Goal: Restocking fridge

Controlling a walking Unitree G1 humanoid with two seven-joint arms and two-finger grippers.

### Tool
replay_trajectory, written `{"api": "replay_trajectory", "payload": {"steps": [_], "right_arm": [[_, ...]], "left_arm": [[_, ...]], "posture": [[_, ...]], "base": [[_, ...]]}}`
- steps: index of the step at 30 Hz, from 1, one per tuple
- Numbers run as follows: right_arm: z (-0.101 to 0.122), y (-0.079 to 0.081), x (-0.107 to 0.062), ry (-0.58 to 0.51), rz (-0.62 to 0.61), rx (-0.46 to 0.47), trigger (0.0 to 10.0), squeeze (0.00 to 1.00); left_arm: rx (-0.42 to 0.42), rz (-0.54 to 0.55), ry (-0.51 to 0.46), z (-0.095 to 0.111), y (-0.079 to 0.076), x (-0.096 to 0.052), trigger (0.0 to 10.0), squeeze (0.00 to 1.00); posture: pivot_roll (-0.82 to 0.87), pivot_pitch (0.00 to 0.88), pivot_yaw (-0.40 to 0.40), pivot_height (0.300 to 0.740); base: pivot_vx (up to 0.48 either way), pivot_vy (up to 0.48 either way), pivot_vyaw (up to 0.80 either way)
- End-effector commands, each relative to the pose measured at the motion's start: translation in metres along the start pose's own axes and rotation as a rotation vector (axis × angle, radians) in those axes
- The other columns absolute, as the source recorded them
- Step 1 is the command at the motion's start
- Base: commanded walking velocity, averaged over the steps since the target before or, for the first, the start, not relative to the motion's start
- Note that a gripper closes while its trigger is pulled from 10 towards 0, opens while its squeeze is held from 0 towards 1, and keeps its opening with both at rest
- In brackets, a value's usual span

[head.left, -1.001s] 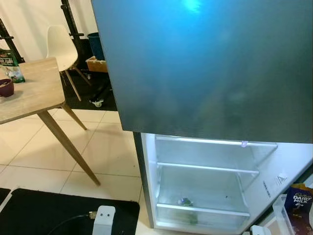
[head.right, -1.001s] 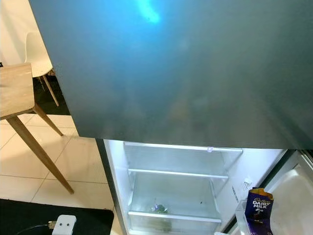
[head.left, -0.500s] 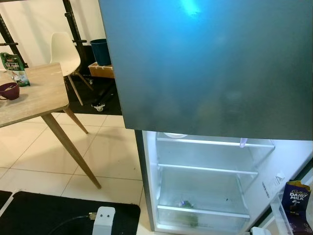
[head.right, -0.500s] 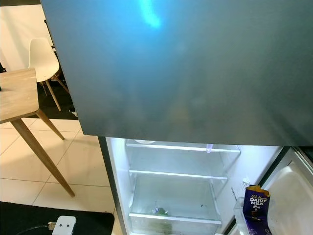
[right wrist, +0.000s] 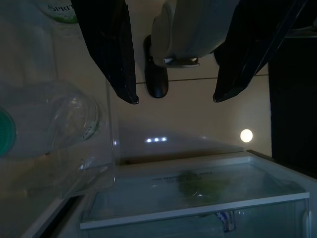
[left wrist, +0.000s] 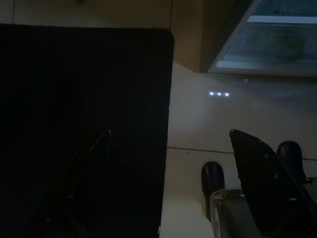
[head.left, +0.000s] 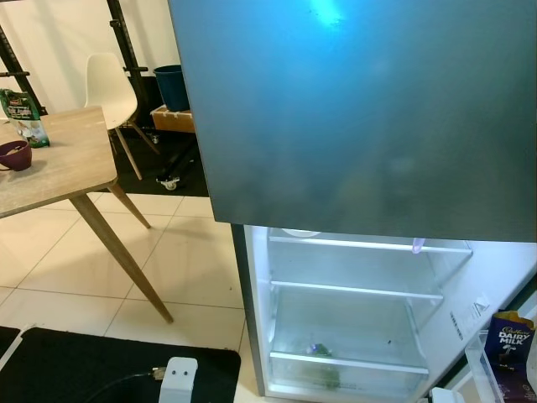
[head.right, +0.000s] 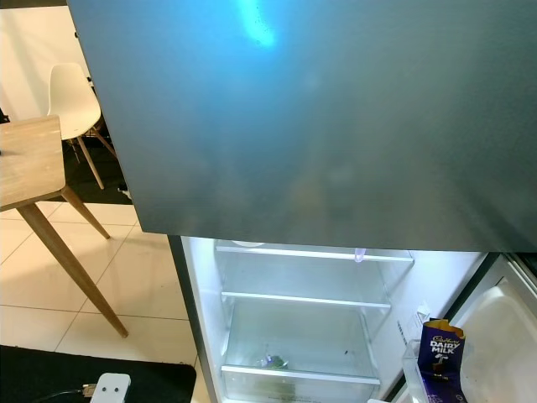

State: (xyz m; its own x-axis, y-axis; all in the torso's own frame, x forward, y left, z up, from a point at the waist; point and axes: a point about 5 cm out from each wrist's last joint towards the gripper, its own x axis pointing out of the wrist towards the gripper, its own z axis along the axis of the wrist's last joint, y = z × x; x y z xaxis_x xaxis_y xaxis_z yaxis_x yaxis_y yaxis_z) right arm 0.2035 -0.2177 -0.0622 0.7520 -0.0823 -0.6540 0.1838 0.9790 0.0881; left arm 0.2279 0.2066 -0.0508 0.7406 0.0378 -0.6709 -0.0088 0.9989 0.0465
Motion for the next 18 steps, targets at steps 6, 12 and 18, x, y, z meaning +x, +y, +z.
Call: {"api": "replay_trajectory", "payload": {"steps": [6,12,18], "right_arm": [[-0.0063,0.0057,-0.0003,0.026,0.000,0.004,10.0,0.00],[-0.0075,0.0071,-0.0003,0.034,0.004,-0.001,10.0,0.00],[-0.0092,0.0112,-0.0003,0.041,0.021,-0.040,10.0,0.00]], "left_arm": [[0.009,0.022,0.028,-0.0050,0.0094,-0.0015,10.0,0.00],[0.022,0.022,0.019,-0.0022,0.0095,-0.0007,10.0,0.00],[0.019,0.041,0.030,-0.0033,0.0127,-0.0010,10.0,0.00]], "posture": [[-0.07,0.115,0.064,0.721],[-0.05,0.104,0.053,0.721],[-0.03,0.087,0.040,0.721]], "base": [[0.000,0.000,0.00],[0.000,0.000,0.00],[0.000,0.000,0.00]]}}
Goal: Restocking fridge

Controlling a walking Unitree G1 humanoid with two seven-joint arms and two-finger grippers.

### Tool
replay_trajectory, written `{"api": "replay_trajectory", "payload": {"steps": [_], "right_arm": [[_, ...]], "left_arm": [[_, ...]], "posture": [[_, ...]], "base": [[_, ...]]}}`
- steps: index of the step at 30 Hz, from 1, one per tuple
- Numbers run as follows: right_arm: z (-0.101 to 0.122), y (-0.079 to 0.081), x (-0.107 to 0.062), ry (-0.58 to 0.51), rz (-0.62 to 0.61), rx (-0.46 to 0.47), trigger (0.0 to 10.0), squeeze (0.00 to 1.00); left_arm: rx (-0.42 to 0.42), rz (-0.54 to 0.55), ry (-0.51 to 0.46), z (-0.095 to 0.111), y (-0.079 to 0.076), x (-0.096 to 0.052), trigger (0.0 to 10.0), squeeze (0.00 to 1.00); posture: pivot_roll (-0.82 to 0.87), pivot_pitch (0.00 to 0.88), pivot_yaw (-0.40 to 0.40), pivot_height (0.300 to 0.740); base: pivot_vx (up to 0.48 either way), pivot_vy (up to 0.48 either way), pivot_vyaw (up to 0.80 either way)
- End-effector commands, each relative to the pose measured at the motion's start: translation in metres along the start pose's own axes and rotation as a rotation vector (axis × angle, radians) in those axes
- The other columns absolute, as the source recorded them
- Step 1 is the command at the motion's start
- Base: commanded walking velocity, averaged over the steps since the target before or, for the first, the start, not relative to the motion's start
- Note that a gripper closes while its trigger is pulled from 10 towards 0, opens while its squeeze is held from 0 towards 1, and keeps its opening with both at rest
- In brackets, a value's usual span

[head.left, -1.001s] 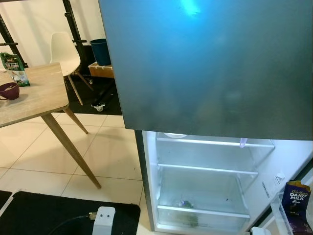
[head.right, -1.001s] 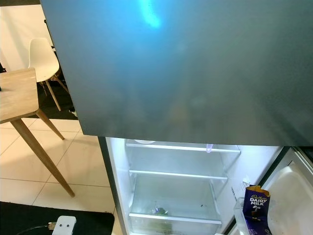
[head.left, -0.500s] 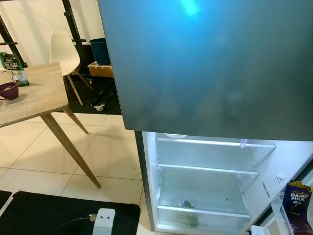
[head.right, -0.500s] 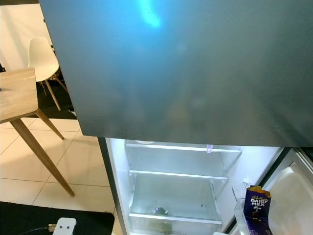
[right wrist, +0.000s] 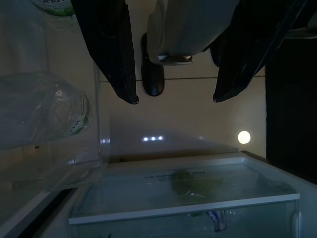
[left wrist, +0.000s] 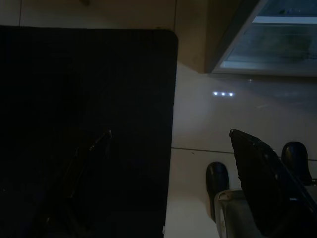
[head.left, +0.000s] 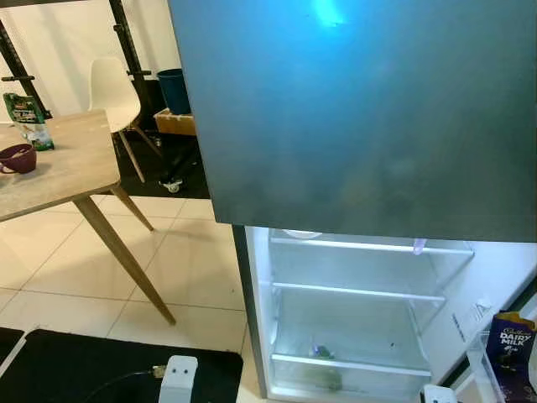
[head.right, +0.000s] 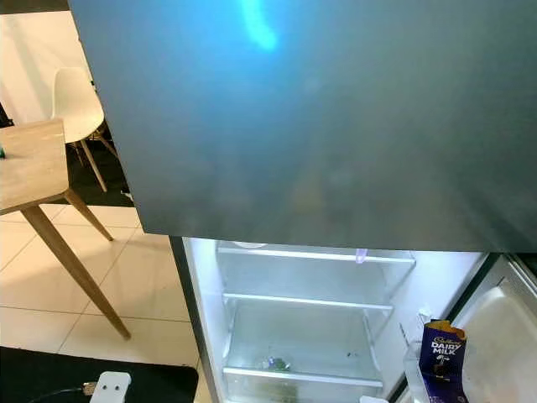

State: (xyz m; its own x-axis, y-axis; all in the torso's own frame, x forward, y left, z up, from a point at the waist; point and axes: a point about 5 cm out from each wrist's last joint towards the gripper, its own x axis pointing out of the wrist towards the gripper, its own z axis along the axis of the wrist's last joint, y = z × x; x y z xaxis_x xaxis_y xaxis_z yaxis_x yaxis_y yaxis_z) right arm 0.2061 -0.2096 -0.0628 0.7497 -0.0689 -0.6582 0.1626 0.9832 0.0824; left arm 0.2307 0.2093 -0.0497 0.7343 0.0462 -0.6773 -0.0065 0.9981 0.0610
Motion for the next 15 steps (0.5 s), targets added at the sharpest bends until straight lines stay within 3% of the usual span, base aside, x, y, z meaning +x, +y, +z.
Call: {"api": "replay_trajectory", "payload": {"steps": [1,6,7,15], "right_arm": [[-0.0089,0.0030,-0.0019,0.034,0.009,-0.021,10.0,0.00],[-0.0027,0.0067,0.0004,0.009,0.011,-0.019,10.0,0.00],[-0.0033,0.0074,0.0006,0.021,0.019,-0.053,10.0,0.00],[-0.0013,0.0066,0.0010,0.016,0.021,-0.057,10.0,0.00]], "left_arm": [[0.007,0.033,0.021,-0.0061,0.0099,-0.0024,10.0,0.00],[0.030,0.015,0.025,-0.0072,0.0103,-0.0029,10.0,0.00],[0.005,0.042,0.026,-0.0082,0.0115,-0.0032,10.0,0.00],[-0.004,0.047,0.020,-0.0072,0.0113,-0.0029,10.0,0.00]], "posture": [[-0.03,0.087,0.040,0.721],[-0.03,0.076,0.036,0.721],[-0.02,0.079,0.040,0.721],[-0.02,0.071,0.033,0.721]], "base": [[0.000,0.000,0.00],[0.000,0.000,0.00],[0.000,0.000,0.00],[0.000,0.000,0.00]]}}
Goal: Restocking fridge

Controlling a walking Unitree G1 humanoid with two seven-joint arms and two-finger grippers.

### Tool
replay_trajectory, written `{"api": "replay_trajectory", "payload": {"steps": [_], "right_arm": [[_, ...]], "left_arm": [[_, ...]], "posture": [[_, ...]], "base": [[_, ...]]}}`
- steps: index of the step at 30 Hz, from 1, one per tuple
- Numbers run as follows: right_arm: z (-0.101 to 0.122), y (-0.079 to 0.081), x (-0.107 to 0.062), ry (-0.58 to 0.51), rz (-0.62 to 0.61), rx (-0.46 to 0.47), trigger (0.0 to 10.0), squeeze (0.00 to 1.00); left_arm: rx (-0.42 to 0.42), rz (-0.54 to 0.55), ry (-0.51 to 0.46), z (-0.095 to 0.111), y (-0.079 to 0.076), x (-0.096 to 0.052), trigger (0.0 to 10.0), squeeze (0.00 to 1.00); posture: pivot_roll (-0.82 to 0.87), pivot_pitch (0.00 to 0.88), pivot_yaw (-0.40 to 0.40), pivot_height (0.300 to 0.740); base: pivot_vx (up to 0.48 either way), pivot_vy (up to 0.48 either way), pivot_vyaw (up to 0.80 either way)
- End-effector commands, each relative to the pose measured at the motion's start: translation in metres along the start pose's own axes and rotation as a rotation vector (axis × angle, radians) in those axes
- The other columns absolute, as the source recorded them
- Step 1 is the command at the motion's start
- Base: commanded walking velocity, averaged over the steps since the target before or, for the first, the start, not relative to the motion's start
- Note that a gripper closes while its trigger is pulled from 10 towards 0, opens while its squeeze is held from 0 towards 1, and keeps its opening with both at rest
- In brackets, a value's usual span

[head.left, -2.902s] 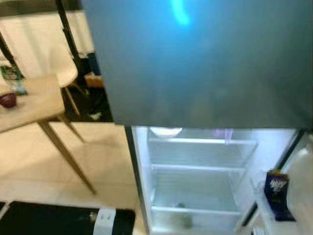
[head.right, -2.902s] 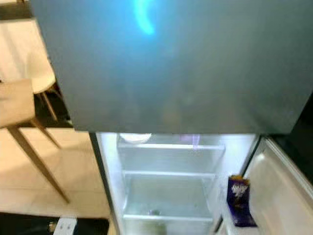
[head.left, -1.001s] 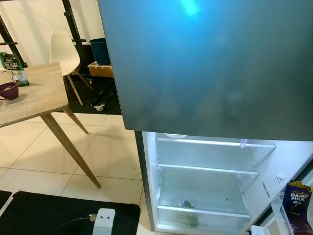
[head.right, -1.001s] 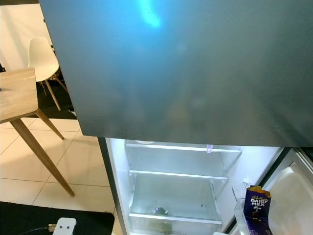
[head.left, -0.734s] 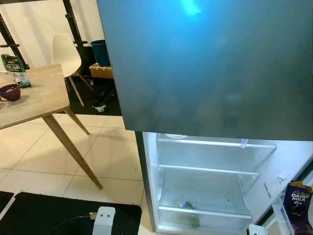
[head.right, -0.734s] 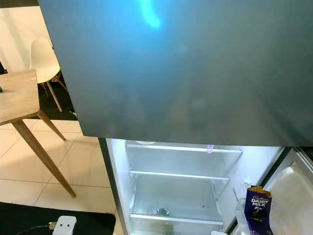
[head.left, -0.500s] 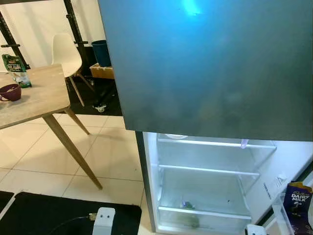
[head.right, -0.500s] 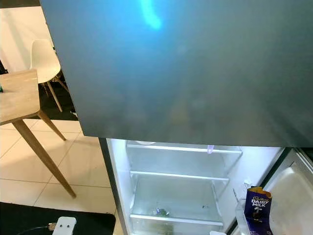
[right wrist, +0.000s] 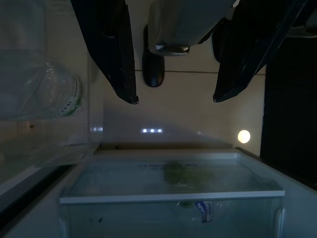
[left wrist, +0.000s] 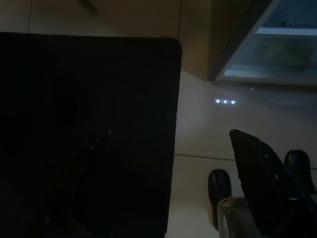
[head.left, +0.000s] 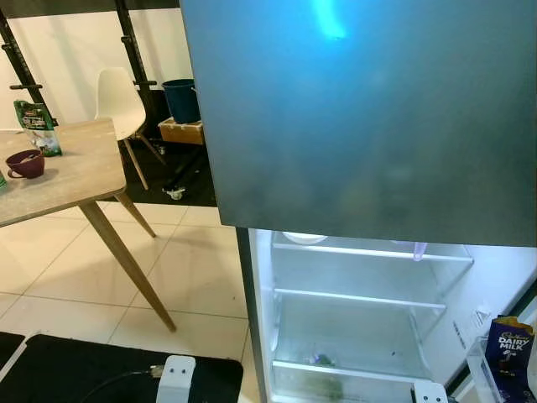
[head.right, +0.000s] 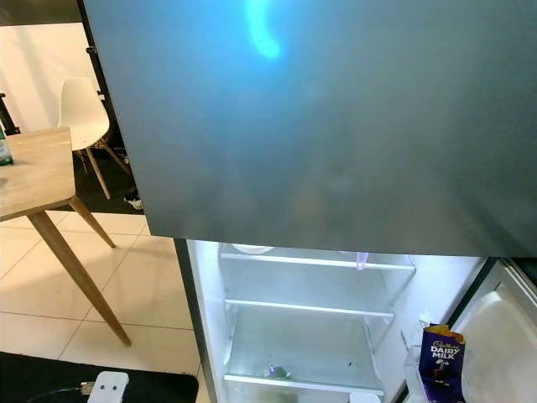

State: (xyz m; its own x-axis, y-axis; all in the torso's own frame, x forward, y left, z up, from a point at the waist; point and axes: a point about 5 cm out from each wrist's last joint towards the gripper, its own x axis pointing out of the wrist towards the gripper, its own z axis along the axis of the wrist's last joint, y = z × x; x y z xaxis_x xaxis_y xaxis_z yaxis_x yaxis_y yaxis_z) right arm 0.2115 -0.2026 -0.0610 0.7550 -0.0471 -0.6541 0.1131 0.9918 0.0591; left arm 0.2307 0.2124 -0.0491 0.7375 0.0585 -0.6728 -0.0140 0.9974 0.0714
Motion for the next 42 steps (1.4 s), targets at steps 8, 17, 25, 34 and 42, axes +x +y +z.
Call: {"api": "replay_trajectory", "payload": {"steps": [8,17,25,34,42], "right_arm": [[-0.003,-0.002,-0.001,0.014,-0.005,0.003,10.0,0.00],[-0.005,-0.003,-0.002,0.020,-0.013,0.013,10.0,0.00],[-0.009,-0.007,-0.003,0.029,-0.042,0.045,10.0,0.00],[-0.003,-0.008,-0.002,0.004,-0.039,0.060,10.0,0.00],[-0.003,-0.011,-0.002,0.003,-0.053,0.071,10.0,0.00]], "left_arm": [[-0.011,0.033,0.026,-0.008,0.008,-0.002,10.0,0.00],[-0.005,0.027,0.029,-0.008,0.005,-0.002,10.0,0.00],[0.006,0.020,0.035,-0.004,0.002,0.000,10.0,0.00],[0.009,0.011,0.017,0.003,0.000,0.002,10.0,0.00],[0.029,-0.006,0.018,0.005,-0.003,0.003,10.0,0.00]], "posture": [[-0.02,0.062,0.031,0.721],[-0.03,0.073,0.047,0.721],[-0.05,0.071,0.048,0.721],[-0.07,0.085,0.057,0.721],[-0.09,0.099,0.064,0.721]], "base": [[0.000,0.000,0.00],[0.000,0.000,0.00],[0.000,0.000,0.00],[0.000,0.000,0.00],[0.000,0.000,0.00]]}}
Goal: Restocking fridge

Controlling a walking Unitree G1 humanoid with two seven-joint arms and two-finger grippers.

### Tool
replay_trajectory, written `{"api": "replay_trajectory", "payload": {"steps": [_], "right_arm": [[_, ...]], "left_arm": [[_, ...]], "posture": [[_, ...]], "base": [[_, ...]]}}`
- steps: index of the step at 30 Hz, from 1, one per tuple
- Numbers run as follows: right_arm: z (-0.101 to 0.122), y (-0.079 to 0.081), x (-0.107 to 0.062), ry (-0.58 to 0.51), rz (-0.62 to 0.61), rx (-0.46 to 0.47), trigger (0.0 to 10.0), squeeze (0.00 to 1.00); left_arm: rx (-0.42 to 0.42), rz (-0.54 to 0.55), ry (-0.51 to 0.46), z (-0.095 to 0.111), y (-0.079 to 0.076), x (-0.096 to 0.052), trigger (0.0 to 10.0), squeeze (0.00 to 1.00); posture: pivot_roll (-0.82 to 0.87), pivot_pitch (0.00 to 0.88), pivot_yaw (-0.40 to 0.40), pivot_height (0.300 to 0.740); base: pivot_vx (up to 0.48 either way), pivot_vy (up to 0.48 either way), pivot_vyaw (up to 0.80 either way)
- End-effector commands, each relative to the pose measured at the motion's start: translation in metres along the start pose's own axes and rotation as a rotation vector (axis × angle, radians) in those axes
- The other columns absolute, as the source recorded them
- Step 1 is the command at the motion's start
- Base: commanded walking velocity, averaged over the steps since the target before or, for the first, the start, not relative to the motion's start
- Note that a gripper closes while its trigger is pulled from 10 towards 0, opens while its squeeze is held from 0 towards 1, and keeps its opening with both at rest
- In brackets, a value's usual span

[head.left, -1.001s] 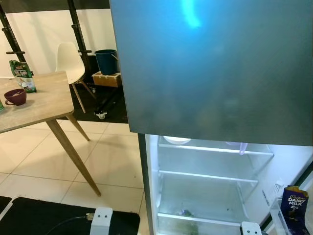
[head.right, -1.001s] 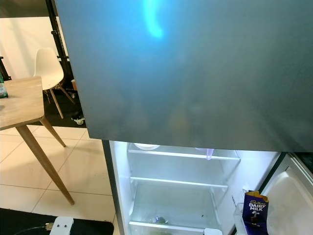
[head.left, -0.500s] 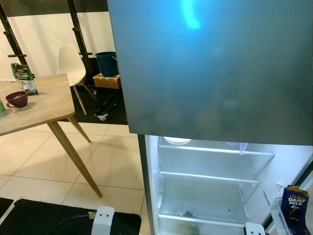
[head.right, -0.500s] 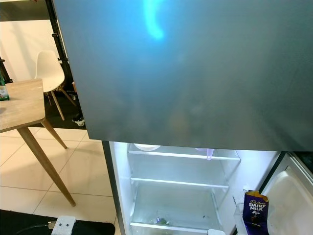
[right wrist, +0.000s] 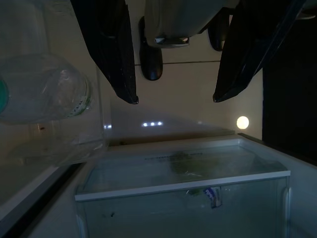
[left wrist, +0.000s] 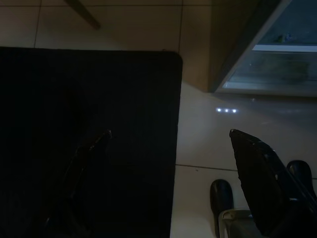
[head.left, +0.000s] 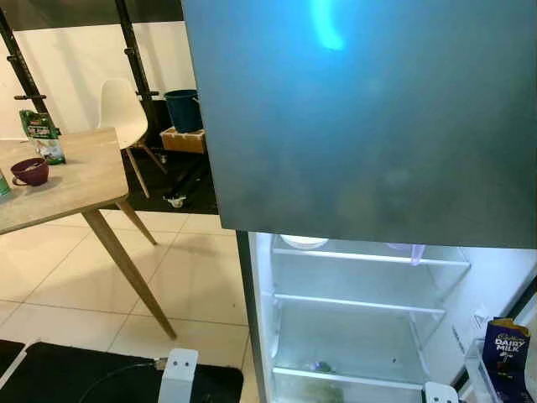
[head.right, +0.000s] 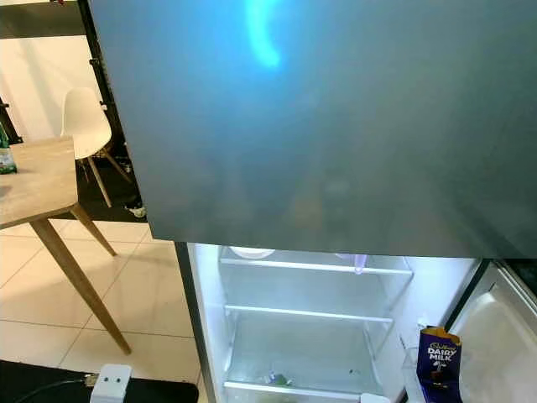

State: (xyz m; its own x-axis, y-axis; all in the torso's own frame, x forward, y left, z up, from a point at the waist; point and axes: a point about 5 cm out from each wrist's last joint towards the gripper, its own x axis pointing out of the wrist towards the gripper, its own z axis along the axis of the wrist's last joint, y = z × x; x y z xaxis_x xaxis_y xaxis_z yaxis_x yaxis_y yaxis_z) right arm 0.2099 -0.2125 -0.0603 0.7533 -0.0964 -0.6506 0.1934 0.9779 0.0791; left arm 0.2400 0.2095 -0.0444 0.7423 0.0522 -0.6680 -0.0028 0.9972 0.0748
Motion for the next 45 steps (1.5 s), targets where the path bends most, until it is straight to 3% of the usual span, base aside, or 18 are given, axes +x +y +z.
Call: {"api": "replay_trajectory", "payload": {"steps": [1,24,28,32,34,45], "right_arm": [[-0.003,-0.002,-0.001,0.013,-0.007,0.005,10.0,0.00],[-0.005,0.003,-0.001,0.020,0.000,-0.007,10.0,0.00],[-0.002,0.002,0.000,0.009,-0.002,0.013,10.0,0.00],[-0.002,0.000,-0.001,0.011,0.008,-0.051,10.0,0.00],[-0.002,-0.003,-0.002,-0.005,-0.003,-0.022,10.0,0.00],[-0.013,-0.010,-0.006,0.024,-0.022,-0.016,10.0,0.00]], "left_arm": [[0.019,0.001,0.026,-0.005,-0.001,-0.001,10.0,0.00],[-0.002,0.011,0.031,-0.007,0.003,-0.001,10.0,0.00],[0.026,-0.008,0.027,-0.005,0.000,-0.001,10.0,0.00],[-0.003,-0.003,0.029,-0.005,-0.001,0.000,10.0,0.00],[0.039,-0.023,0.025,-0.003,-0.004,0.000,10.0,0.00],[0.027,-0.017,0.040,-0.006,-0.007,0.000,10.0,0.00]], "posture": [[-0.08,0.097,0.057,0.721],[-0.09,0.104,0.075,0.721],[-0.09,0.095,0.062,0.721],[-0.09,0.100,0.082,0.721],[-0.09,0.092,0.067,0.721],[-0.11,0.103,0.085,0.721]], "base": [[0.000,0.000,0.00],[0.000,0.000,0.00],[0.000,0.000,0.00],[0.000,0.000,0.00],[0.000,0.000,0.00],[0.000,0.000,0.00]]}}
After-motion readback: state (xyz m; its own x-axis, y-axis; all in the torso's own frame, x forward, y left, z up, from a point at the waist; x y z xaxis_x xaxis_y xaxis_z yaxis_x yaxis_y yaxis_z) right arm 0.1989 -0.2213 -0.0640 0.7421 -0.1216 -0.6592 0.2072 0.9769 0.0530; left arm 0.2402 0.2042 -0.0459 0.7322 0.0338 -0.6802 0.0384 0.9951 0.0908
